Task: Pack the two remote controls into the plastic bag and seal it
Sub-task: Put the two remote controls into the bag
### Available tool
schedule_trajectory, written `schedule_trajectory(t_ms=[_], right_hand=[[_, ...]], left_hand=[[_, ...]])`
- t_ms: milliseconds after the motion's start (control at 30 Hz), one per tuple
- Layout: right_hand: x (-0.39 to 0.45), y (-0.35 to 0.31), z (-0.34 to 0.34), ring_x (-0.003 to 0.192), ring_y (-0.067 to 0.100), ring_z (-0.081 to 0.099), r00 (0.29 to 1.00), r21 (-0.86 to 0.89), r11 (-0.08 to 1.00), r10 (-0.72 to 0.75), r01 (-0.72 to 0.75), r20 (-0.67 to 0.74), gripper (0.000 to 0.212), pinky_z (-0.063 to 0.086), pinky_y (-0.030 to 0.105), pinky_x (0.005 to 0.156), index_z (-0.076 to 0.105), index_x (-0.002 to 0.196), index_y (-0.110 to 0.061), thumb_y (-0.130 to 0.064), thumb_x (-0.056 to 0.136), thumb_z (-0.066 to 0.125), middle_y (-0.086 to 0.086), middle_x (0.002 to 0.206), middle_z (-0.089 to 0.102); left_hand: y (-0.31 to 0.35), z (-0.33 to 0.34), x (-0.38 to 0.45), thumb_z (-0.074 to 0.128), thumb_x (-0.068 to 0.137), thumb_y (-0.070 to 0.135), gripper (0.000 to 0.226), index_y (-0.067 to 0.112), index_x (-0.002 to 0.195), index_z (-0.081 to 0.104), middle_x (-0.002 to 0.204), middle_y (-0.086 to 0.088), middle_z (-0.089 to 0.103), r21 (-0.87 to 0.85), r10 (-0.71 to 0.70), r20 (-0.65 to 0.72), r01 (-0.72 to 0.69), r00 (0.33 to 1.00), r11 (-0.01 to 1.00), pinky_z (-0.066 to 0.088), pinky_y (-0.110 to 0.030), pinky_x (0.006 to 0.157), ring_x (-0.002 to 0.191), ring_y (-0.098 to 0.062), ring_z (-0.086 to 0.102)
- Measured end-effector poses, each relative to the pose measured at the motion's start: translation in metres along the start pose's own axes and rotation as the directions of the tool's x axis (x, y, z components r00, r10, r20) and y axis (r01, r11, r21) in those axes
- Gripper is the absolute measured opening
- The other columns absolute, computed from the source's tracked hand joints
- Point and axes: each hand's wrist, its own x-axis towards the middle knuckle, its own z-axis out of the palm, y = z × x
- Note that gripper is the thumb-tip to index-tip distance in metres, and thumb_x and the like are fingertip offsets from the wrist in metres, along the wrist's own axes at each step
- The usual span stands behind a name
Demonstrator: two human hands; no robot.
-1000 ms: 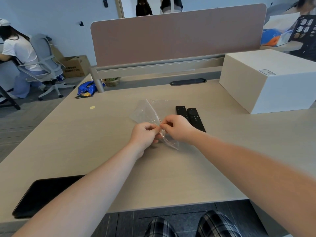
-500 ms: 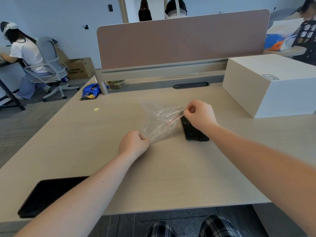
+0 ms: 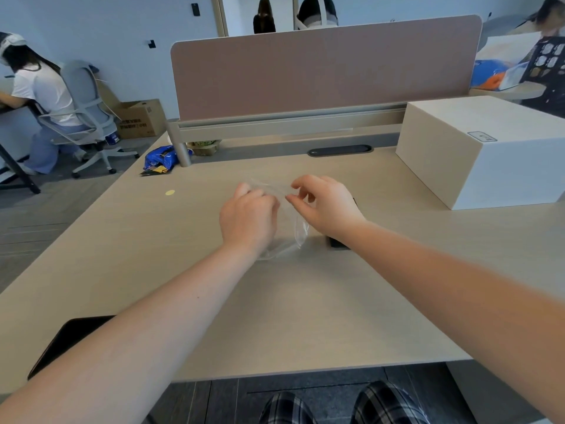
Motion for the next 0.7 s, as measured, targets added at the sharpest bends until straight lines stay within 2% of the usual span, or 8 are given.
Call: schedule_trajectory(t_ms=[67,167,233,300,433,533,600,700], right_hand=[[-0.003,0.006,-0.005,0.077,0.018,0.056,0.988,0.035,0.988,0.154,-0.153,-0.017,0.028,0.049,0.03,0.073,0.063,0.107,-0.011,-0.033,0.091,0.057,0.002,0.086,0.067],[-0.014,0.025,-0.009,0.088,0.031,0.064,0.901,-0.306,0.894,0.393,-0.328,0.183,0.029,0.054,0.036,0.072,0.06,0.104,-0.01,-0.033,0.093,0.048,0.01,0.095,0.068],[-0.025,0.032,-0.008,0.094,0.032,0.062,0.839,-0.467,0.831,0.464,-0.301,0.284,0.031,0.052,0.036,0.071,0.057,0.107,-0.01,-0.036,0.093,0.049,0.012,0.104,0.063],[-0.033,0.034,-0.006,0.099,0.032,0.059,0.833,-0.51,0.815,0.467,-0.275,0.298,0.034,0.047,0.035,0.069,0.056,0.109,-0.011,-0.04,0.092,0.05,0.013,0.11,0.059],[-0.035,0.028,-0.004,0.105,0.031,0.055,0.834,-0.545,0.8,0.465,-0.252,0.297,0.042,0.047,0.035,0.07,0.055,0.11,-0.012,-0.049,0.09,0.052,0.011,0.109,0.059],[-0.033,0.024,0.001,0.105,0.032,0.054,0.81,-0.551,0.793,0.49,-0.261,0.321,0.034,0.043,0.033,0.066,0.051,0.111,-0.013,-0.039,0.09,0.053,0.01,0.107,0.064],[-0.029,0.02,0.003,0.098,0.033,0.058,0.793,-0.532,0.788,0.523,-0.31,0.313,0.028,0.041,0.032,0.065,0.048,0.114,-0.013,-0.024,0.089,0.049,0.01,0.103,0.065],[-0.024,0.015,0.0,0.075,0.03,0.052,0.785,-0.465,0.796,0.55,-0.389,0.284,0.026,0.041,0.031,0.062,0.048,0.111,-0.009,-0.015,0.086,0.047,0.01,0.088,0.058]], left_hand=[[-0.005,0.001,-0.002,0.053,0.092,0.031,0.031,0.013,0.077,0.073,0.078,-0.004,0.069,-0.051,-0.108,0.05,0.11,0.993,0.993,0.029,-0.028,0.053,0.085,-0.03,0.058],[-0.009,0.002,-0.006,0.054,0.092,0.03,0.033,0.007,0.077,0.072,0.078,-0.012,0.067,-0.284,-0.303,0.042,0.302,0.952,0.91,0.037,-0.034,0.055,0.079,-0.031,0.059],[-0.009,0.002,-0.007,0.056,0.092,0.027,0.034,0.0,0.077,0.072,0.074,-0.017,0.065,-0.457,-0.43,0.051,0.404,0.901,0.792,0.041,-0.036,0.062,0.075,-0.031,0.056],[-0.01,0.005,-0.007,0.055,0.092,0.029,0.04,-0.003,0.071,0.068,0.066,-0.02,0.059,-0.579,-0.519,0.1,0.474,0.849,0.664,0.037,-0.033,0.062,0.066,-0.028,0.048],[-0.01,0.01,-0.005,0.052,0.093,0.036,0.052,-0.007,0.065,0.055,0.059,-0.015,0.048,-0.641,-0.592,0.168,0.543,0.788,0.542,0.032,-0.032,0.06,0.061,-0.023,0.04],[-0.008,0.007,-0.011,0.053,0.094,0.031,0.042,-0.001,0.069,0.066,0.059,-0.017,0.056,-0.534,-0.458,0.225,0.502,0.86,0.68,0.037,-0.033,0.059,0.064,-0.03,0.05],[-0.009,0.008,-0.018,0.054,0.093,0.029,0.033,0.003,0.089,0.074,0.08,-0.021,0.072,-0.421,-0.345,0.262,0.429,0.901,0.8,0.048,-0.036,0.069,0.081,-0.036,0.064],[-0.015,0.01,-0.025,0.051,0.094,0.029,0.037,0.0,0.079,0.069,0.079,-0.019,0.064,-0.227,-0.225,0.27,0.289,0.936,0.93,0.037,-0.036,0.059,0.081,-0.038,0.06]])
